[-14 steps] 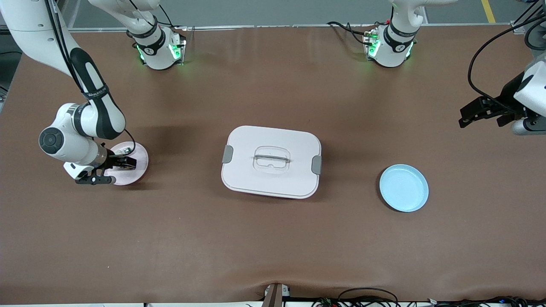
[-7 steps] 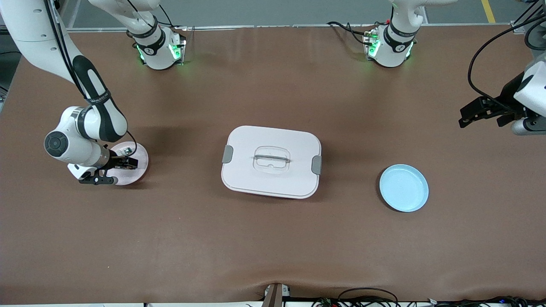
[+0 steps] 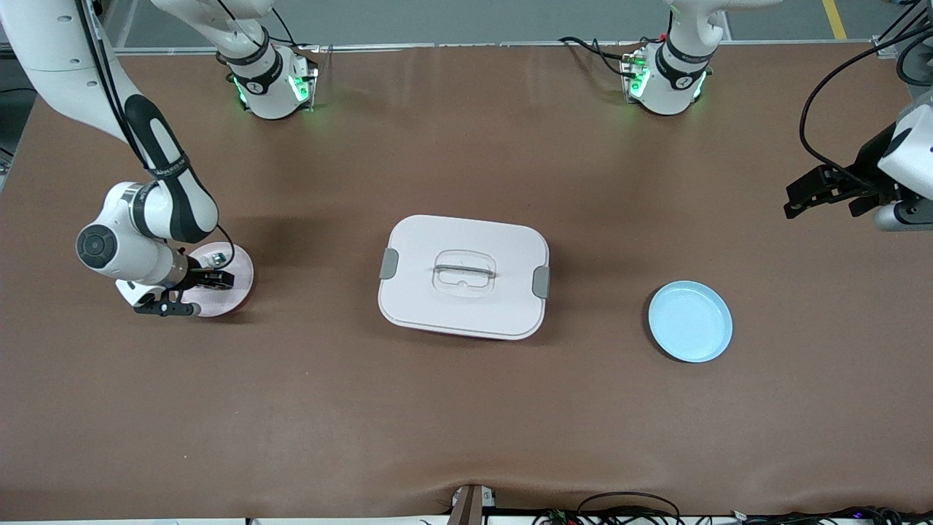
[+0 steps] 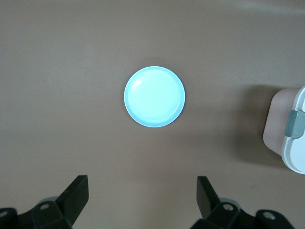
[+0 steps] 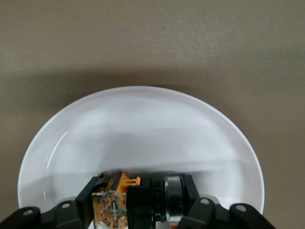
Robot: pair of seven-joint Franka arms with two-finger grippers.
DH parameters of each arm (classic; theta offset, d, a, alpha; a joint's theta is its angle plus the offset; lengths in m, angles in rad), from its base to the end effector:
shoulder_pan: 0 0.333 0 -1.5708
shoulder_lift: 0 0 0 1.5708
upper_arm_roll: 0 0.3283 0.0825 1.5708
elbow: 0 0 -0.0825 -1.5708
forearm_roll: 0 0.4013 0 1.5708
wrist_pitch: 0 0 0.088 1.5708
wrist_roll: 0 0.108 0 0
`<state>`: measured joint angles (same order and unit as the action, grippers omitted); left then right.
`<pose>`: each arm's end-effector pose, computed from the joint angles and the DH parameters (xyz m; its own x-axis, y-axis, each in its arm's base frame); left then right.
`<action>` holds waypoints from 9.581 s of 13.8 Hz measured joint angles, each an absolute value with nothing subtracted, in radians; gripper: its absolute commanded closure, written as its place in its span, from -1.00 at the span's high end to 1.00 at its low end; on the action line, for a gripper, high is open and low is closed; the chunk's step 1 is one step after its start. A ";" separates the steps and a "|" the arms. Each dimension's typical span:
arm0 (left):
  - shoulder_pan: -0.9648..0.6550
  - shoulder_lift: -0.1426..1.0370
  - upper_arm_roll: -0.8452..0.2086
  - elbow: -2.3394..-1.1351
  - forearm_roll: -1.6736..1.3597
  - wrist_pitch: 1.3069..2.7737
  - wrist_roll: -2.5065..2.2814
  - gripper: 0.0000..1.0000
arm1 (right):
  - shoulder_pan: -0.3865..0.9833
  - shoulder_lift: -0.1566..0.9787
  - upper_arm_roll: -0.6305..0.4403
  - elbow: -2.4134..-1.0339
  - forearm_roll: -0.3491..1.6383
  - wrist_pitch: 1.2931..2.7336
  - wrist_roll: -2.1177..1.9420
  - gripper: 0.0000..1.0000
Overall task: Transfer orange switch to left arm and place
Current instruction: 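Close the right gripper on the orange switch, then carry the switch over the box with the right gripper while the left gripper approaches, then grasp the orange switch with the left gripper and open the right gripper, then withdraw the right gripper while the left gripper carries the switch away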
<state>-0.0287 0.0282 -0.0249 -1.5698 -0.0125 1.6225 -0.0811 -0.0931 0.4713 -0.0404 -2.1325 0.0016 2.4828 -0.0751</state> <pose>0.5848 -0.0325 0.6246 0.9993 0.0282 0.0234 0.0278 -0.9995 0.0151 0.5682 -0.0768 0.1680 0.9910 -0.0565 -0.1213 -0.0559 -0.9984 0.0084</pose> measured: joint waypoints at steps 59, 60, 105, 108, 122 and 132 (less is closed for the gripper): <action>-0.511 0.438 -0.060 -1.462 -0.816 2.188 -0.060 0.59 | 0.601 0.444 -0.008 -1.504 0.860 2.257 1.837 -1.00; -0.510 0.438 -0.060 -1.461 -0.816 2.188 -0.038 0.59 | 0.603 0.444 -0.008 -1.503 0.861 2.259 1.843 -1.00; -0.341 0.306 -0.046 -1.439 -0.741 1.880 0.076 -1.00 | 0.383 0.449 -0.037 -1.404 0.737 1.920 1.508 1.00; -0.309 0.251 -0.045 -1.437 -0.646 1.790 0.004 -1.00 | 0.332 0.449 -0.037 -1.398 0.680 1.796 1.284 1.00; -0.175 0.074 -0.048 -1.436 -0.282 1.485 -0.559 -1.00 | 0.164 0.415 -0.042 -1.369 0.202 1.434 0.213 1.00; -0.042 0.118 -0.006 -1.455 -0.197 1.489 -0.879 -1.00 | 0.029 0.387 -0.044 -1.364 0.133 1.308 -0.015 1.00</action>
<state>-0.0418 0.1176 -0.0061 -1.4550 -0.1970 1.4885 -0.8790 0.0291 0.3866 -0.0443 -1.3645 0.1328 1.3082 -0.0148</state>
